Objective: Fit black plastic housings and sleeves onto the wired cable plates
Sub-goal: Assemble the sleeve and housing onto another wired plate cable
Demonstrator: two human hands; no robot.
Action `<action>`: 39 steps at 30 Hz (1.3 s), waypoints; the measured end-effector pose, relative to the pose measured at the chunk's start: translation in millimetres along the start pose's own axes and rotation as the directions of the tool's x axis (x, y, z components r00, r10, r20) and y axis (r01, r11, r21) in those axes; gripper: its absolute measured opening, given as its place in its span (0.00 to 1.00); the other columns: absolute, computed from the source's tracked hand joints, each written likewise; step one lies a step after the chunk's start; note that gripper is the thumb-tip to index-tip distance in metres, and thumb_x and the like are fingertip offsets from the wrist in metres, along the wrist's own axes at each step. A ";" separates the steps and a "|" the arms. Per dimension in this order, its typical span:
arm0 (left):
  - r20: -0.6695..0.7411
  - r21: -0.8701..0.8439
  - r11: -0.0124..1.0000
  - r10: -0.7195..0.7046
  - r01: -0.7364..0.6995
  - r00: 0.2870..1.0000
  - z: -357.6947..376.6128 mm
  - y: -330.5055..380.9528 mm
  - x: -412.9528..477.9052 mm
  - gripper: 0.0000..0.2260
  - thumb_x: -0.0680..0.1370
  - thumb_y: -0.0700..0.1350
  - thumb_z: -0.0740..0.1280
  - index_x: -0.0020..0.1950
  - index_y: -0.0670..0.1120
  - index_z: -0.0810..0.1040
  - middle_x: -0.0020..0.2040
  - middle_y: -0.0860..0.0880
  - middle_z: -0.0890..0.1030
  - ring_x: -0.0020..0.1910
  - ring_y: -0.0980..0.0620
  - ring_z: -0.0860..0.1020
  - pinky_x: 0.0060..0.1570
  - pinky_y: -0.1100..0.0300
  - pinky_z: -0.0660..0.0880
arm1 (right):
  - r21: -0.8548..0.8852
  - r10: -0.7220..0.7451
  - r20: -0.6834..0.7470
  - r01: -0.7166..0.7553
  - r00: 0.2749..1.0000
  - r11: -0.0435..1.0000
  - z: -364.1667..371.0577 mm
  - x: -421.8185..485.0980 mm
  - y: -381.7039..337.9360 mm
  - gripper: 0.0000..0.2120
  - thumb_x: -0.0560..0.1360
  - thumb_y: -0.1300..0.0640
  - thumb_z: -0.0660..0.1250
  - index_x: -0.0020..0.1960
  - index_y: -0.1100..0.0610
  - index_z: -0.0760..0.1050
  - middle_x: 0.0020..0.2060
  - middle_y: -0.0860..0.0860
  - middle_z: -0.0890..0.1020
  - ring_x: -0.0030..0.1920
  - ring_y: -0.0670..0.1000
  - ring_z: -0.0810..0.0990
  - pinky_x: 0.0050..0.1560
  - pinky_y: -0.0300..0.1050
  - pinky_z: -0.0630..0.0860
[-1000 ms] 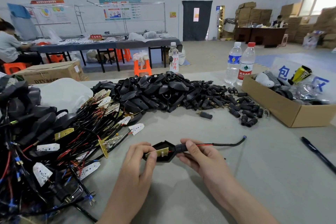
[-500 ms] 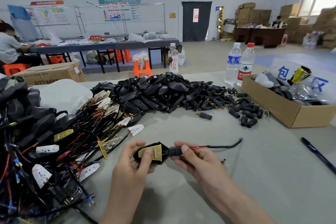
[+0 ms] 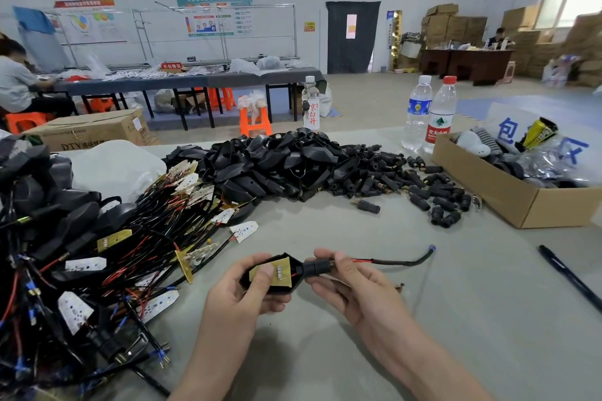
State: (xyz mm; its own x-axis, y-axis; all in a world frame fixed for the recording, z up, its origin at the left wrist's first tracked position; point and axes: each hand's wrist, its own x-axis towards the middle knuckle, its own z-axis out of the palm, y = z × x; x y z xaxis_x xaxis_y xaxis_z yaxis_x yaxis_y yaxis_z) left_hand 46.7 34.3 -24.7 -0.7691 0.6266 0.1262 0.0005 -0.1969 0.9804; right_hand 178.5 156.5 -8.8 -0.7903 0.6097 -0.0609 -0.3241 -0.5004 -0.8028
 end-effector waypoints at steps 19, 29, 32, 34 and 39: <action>-0.070 -0.025 0.999 0.044 -0.046 0.997 -6.4 2.0 2.3 0.06 0.81 0.38 0.65 0.55 0.44 0.81 0.42 0.40 0.85 0.35 0.42 0.84 0.34 0.59 0.81 | 0.341 0.029 -0.281 0.072 0.959 0.937 -15.0 8.7 -16.9 0.19 0.82 0.51 0.60 0.60 0.66 0.77 0.51 0.62 0.85 0.47 0.56 0.87 0.41 0.43 0.84; -0.056 0.055 0.995 0.086 -0.083 0.995 -6.6 0.8 2.0 0.06 0.81 0.38 0.65 0.56 0.42 0.79 0.41 0.40 0.85 0.37 0.38 0.83 0.34 0.58 0.81 | 0.127 -0.024 -0.198 0.050 0.980 0.991 -10.9 7.7 -9.9 0.15 0.79 0.54 0.63 0.56 0.64 0.80 0.47 0.60 0.85 0.42 0.54 0.86 0.41 0.44 0.83; -0.056 0.045 0.996 0.082 -0.080 0.995 -6.3 1.5 1.7 0.06 0.81 0.37 0.65 0.55 0.42 0.80 0.41 0.40 0.85 0.37 0.38 0.84 0.34 0.58 0.81 | 0.070 -0.038 -0.174 0.051 0.984 0.996 -8.3 6.4 -7.8 0.15 0.76 0.53 0.65 0.52 0.63 0.82 0.46 0.59 0.85 0.40 0.53 0.85 0.40 0.44 0.83; -0.046 0.042 0.996 0.079 -0.077 0.996 -6.0 1.7 1.4 0.06 0.81 0.37 0.64 0.55 0.42 0.80 0.41 0.40 0.85 0.36 0.39 0.83 0.33 0.58 0.81 | 0.055 -0.040 -0.162 0.049 0.986 0.997 -6.8 5.6 -6.3 0.13 0.76 0.54 0.65 0.50 0.63 0.83 0.45 0.59 0.85 0.40 0.53 0.85 0.41 0.45 0.84; -0.009 0.062 0.995 0.081 -0.081 0.997 -4.9 -0.5 0.9 0.06 0.81 0.37 0.64 0.56 0.42 0.79 0.41 0.40 0.85 0.36 0.40 0.83 0.35 0.56 0.81 | 0.034 -0.035 -0.145 0.040 0.989 0.999 -4.4 4.9 -5.4 0.13 0.79 0.57 0.63 0.47 0.62 0.84 0.44 0.58 0.85 0.37 0.52 0.84 0.39 0.44 0.84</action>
State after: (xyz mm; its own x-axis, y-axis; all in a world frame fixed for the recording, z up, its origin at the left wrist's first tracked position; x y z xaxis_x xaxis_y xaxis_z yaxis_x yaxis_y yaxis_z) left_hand 42.8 31.2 -25.8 -0.7719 0.6020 0.2043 0.1024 -0.1994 0.9745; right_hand 178.7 164.8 -7.3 -0.6945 0.7097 -0.1181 -0.3732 -0.4957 -0.7842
